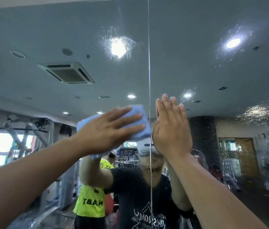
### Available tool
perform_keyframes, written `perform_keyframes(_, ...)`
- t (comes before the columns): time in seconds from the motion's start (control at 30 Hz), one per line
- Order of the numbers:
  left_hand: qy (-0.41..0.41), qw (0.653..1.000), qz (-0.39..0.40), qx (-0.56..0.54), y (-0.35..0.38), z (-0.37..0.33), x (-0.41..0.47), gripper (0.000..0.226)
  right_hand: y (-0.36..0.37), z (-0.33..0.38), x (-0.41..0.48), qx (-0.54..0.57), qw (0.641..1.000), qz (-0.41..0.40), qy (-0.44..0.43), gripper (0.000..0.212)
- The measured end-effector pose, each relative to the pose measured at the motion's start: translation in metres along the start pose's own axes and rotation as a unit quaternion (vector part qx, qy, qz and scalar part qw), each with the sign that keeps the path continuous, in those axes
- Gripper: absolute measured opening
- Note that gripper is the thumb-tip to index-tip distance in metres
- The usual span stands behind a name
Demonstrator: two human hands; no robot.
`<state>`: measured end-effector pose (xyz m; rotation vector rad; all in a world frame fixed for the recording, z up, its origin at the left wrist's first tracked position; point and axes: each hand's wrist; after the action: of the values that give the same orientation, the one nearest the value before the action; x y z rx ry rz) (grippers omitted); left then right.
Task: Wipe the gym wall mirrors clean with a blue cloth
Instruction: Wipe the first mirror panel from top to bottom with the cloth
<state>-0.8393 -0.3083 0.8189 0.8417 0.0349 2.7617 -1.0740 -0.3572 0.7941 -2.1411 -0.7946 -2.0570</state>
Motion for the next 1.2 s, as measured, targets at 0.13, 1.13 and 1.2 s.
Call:
perform_keyframes(0.13,-0.028,0.996,-0.070,0.050,0.019,0.047,0.066,0.041,0.000,0.001,0.000,-0.006,1.000,-0.011,-0.008,0.060)
perform_keyframes(1.13,-0.201,0.978,-0.053,0.032,0.017,-0.010,0.021,0.044,-0.008,0.002,0.001,0.044,0.999,0.017,0.020,0.058)
perform_keyframes(1.2,-0.138,0.988,-0.066,0.016,0.013,-0.039,0.001,0.039,-0.016,0.006,-0.008,0.049,0.998,0.021,0.020,0.059)
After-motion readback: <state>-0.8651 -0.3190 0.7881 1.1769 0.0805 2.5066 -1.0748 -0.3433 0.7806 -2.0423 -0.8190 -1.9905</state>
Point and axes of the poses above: each hand's wrist, its own x-axis towards the middle knuckle, its own y-axis out of the palm, z = x × y, and after that the axes turned 15 degrees about -z, right-handed
